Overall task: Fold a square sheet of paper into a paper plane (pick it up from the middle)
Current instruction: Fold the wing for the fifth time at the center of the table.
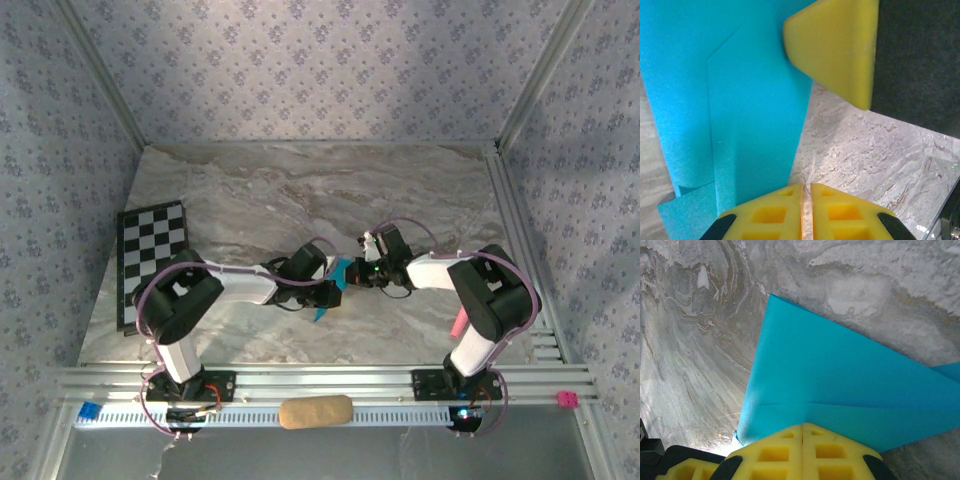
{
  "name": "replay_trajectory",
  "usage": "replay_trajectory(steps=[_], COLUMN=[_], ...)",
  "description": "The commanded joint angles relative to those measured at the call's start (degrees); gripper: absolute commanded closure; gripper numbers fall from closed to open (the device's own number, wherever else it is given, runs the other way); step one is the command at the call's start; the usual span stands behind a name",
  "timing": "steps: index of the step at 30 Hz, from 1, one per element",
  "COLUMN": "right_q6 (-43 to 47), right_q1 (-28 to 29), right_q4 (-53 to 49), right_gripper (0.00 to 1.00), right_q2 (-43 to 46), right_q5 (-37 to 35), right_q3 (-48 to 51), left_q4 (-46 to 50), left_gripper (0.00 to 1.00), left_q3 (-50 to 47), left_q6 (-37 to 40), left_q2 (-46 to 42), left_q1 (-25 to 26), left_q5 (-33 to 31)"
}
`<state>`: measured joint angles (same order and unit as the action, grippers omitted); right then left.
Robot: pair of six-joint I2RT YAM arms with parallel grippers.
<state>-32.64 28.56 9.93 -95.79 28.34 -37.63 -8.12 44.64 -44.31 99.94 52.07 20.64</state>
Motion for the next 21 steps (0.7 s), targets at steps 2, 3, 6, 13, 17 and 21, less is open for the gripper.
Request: replay_trajectory(steps=[2, 3, 6, 13, 17, 21], right_q6=[-0.06, 0.04, 0.21, 0.47, 0.74, 0.91], right_q1=[-0.74, -0.84, -1.09, -1.36, -1.40, -1.51], right_q4=[-5.40, -5.40, -5.68, -6.11, -6.67, -6.93], right_gripper=[1.00, 1.00, 1.00, 1.00, 1.00, 1.00], right_q2=[-2.63, -2.67, -2.74, -2.40, -2.37, -2.23], right_q5=[-5.79, -5.90, -5.95, -6.54, -6.55, -6.45], right_q3=[2.64, 2.76, 2.65, 2.56, 2.43, 2.34], left_q4=[3.20, 3.28, 3.93, 7.94, 10.13, 13.25], left_gripper=[0.86, 0.86, 0.86, 0.86, 0.88, 0.91], left_q3=[-4.84, -5.45, -6.72, -11.07, -14.60, -17.00], left_q6=[-2.33, -2.57, -2.86, -3.09, -3.23, -3.24], left_q2=[-1.85, -2.27, -4.05, -9.42, -13.42, -16.30], left_q1=[1.76, 1.89, 2.06, 2.89, 4.29, 4.72], left_q5=[0.01, -0.14, 0.01, -1.53, -2.26, -3.34])
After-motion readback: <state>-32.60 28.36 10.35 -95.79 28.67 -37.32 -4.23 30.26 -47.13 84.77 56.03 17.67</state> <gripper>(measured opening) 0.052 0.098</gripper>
